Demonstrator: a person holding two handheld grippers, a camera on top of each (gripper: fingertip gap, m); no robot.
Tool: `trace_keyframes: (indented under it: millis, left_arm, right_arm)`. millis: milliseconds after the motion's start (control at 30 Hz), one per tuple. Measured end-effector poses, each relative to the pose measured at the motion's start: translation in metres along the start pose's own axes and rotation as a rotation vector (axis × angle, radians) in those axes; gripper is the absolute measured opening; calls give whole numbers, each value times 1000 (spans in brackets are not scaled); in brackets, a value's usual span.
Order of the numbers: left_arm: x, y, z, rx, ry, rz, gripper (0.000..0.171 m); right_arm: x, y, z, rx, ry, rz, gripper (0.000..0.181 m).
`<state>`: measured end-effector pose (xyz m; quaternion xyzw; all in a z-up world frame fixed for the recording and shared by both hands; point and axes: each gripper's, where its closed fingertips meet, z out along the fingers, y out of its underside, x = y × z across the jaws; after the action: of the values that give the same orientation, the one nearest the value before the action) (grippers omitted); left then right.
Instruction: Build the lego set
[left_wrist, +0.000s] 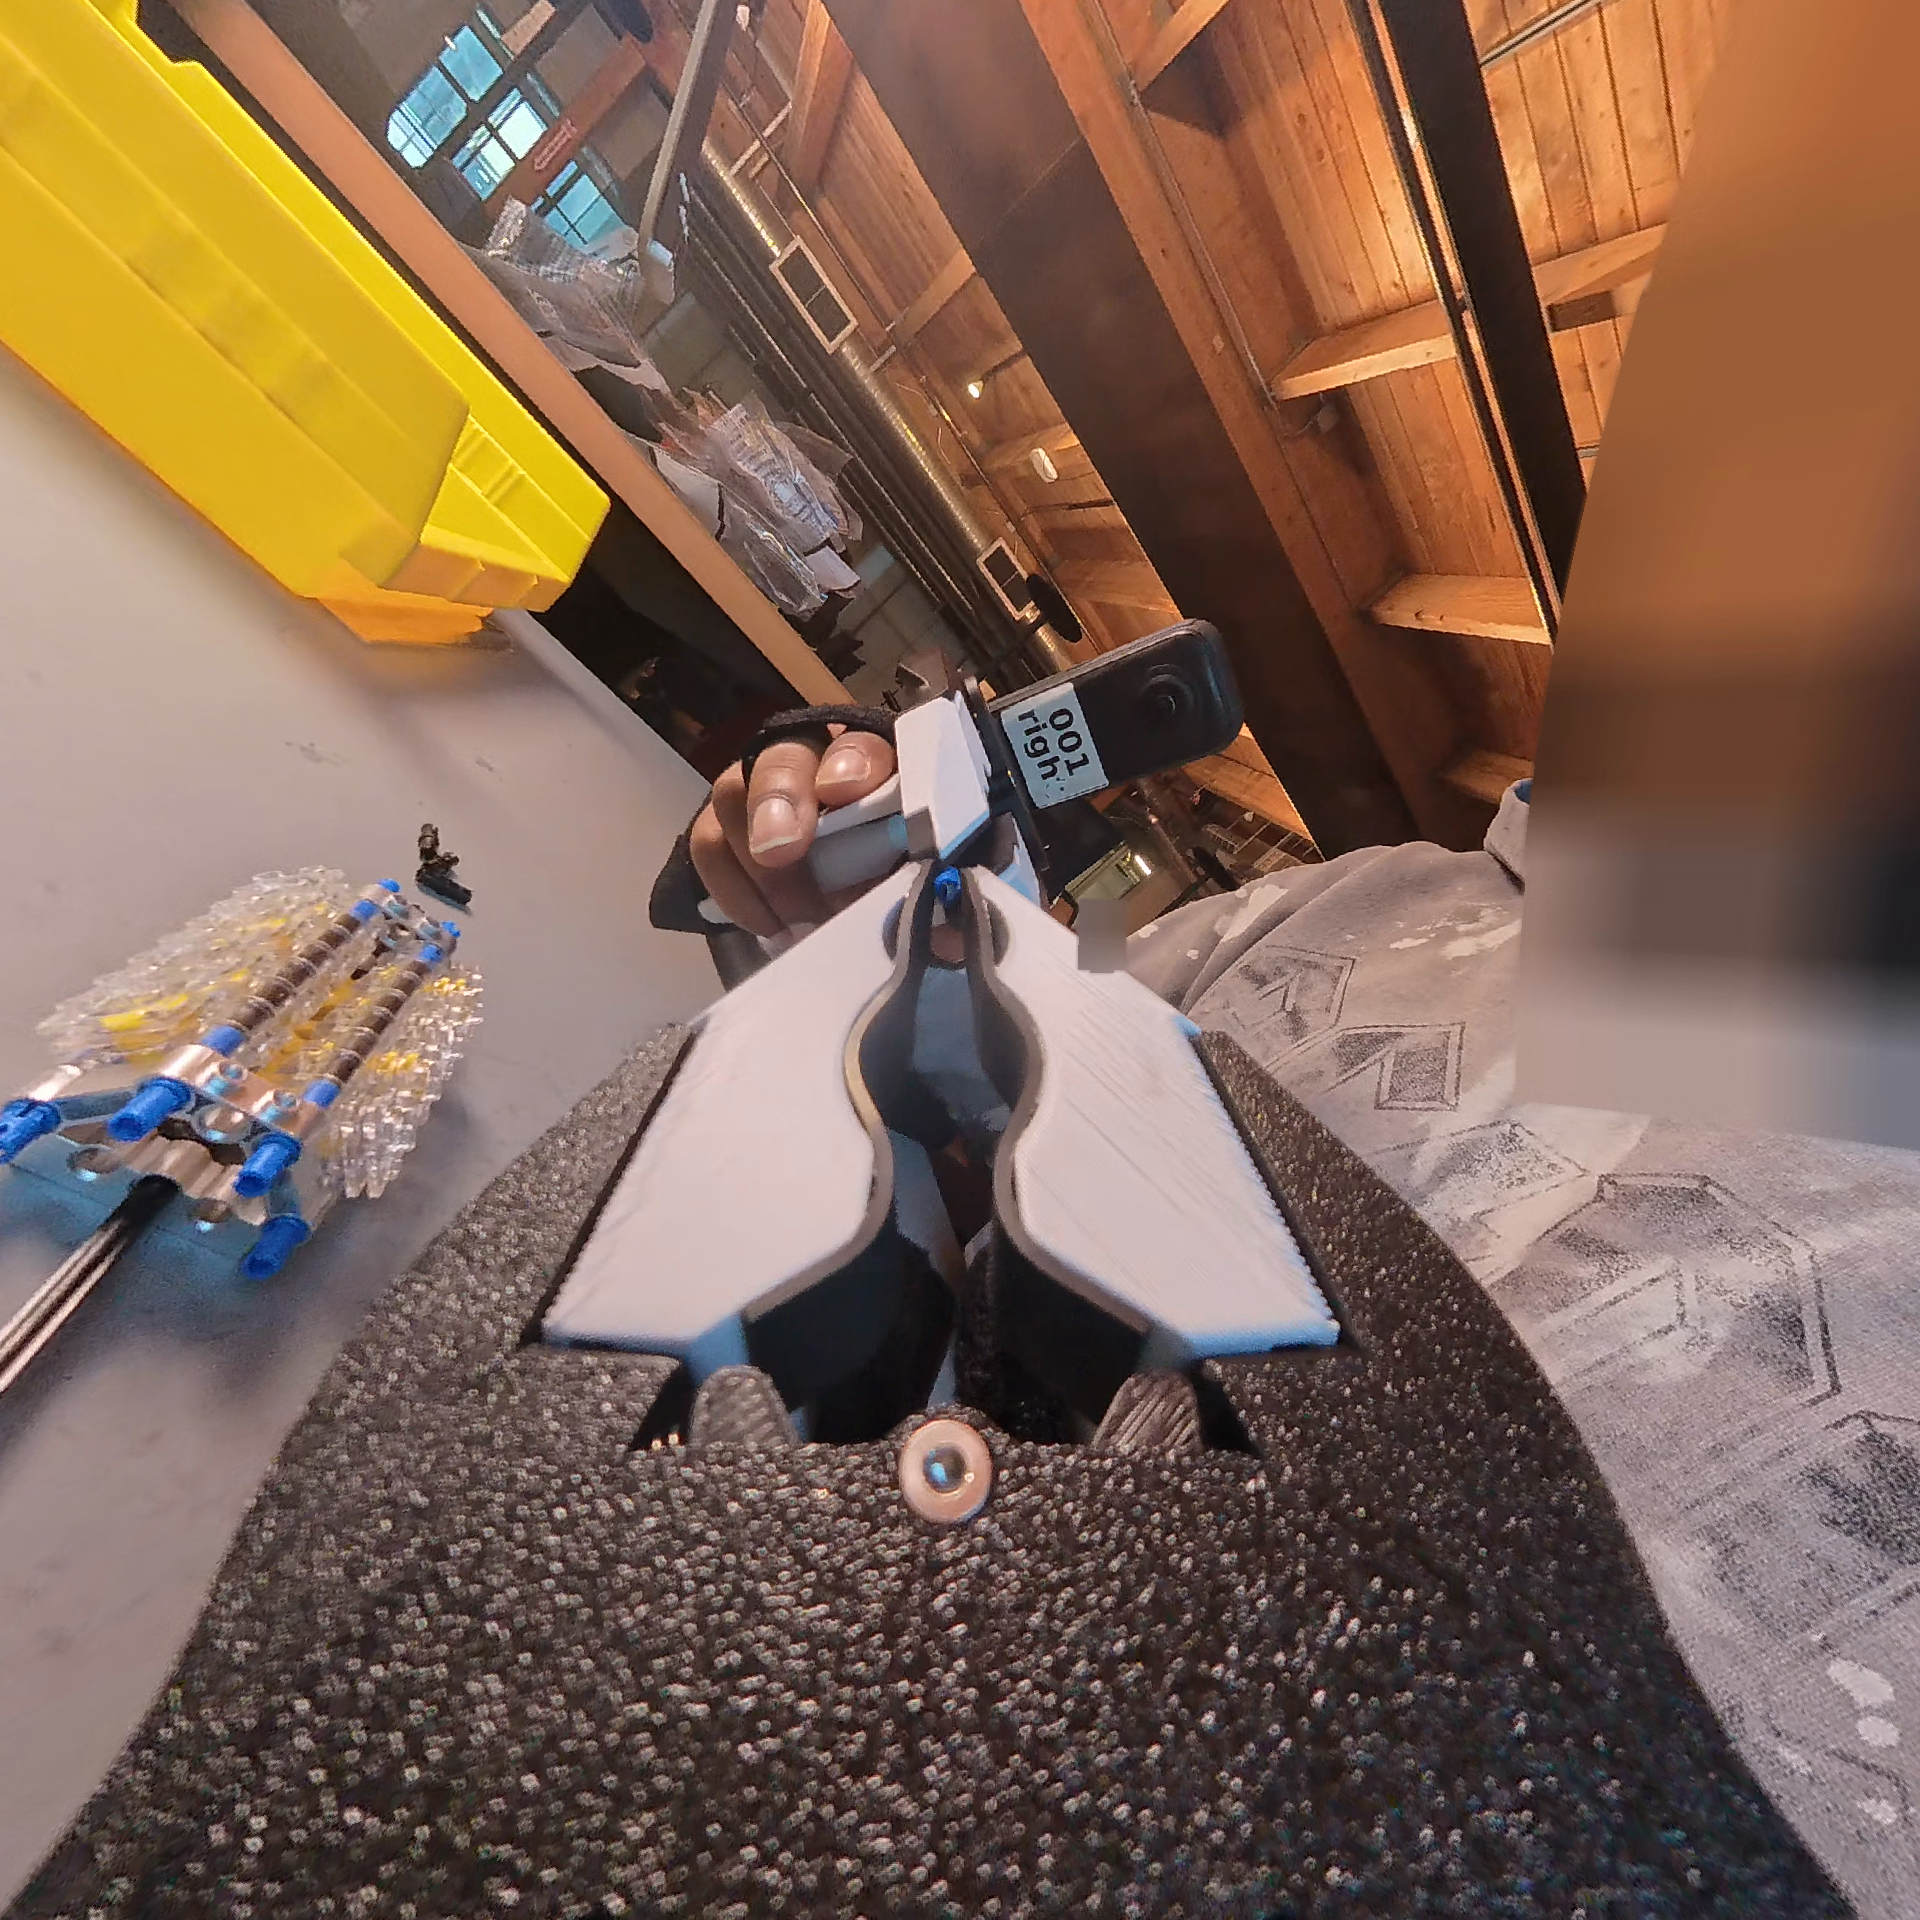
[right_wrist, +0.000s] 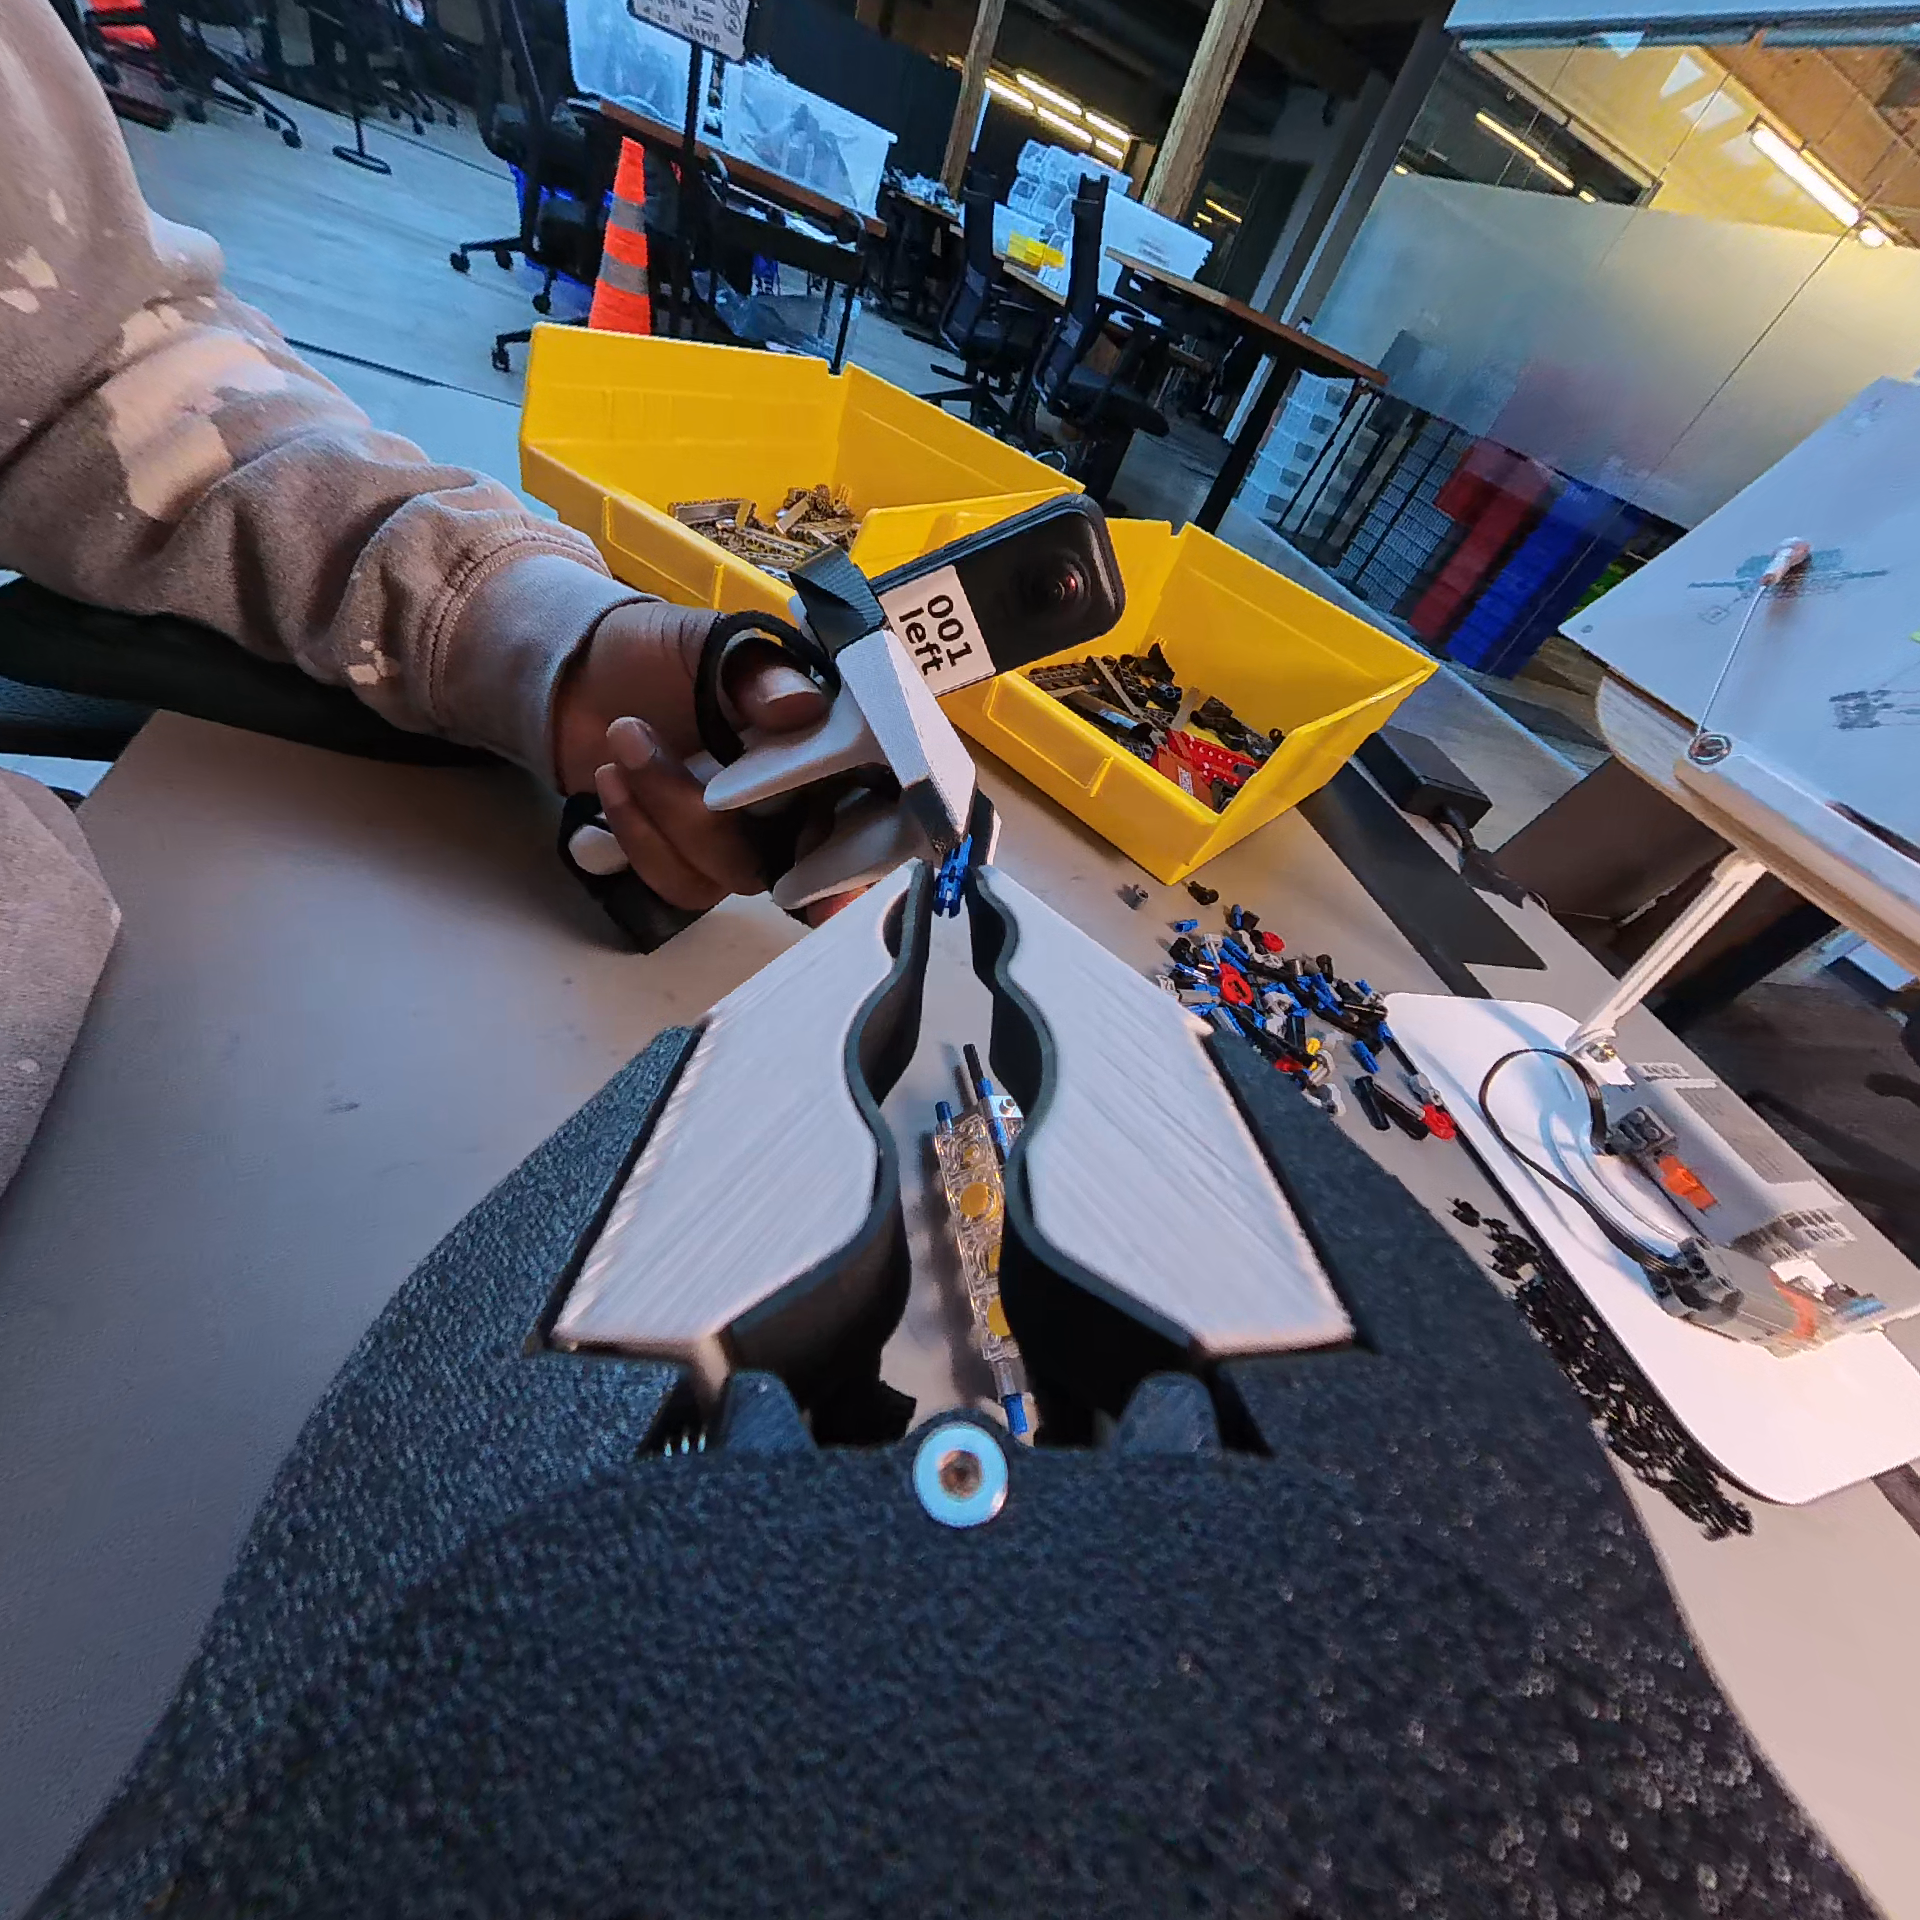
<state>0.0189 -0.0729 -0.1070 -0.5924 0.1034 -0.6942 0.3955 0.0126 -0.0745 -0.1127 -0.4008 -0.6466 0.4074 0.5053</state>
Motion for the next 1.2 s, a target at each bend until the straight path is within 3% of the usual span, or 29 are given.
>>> trace_keyframes:
  millis: [833,1033,1200]
  left_arm:
    - [0,1,0,-2,-2,-4,3]
    - [-10,14,-8,-181,-174,264,11]
    - [-42,43,-32,-519,-413,555,27]
  right_arm:
    - [1,3,2,-14,12,-1,3]
    - [2,8,0,-35,-20,68,3]
    - [6,32,-7,-162,-43,92,3]
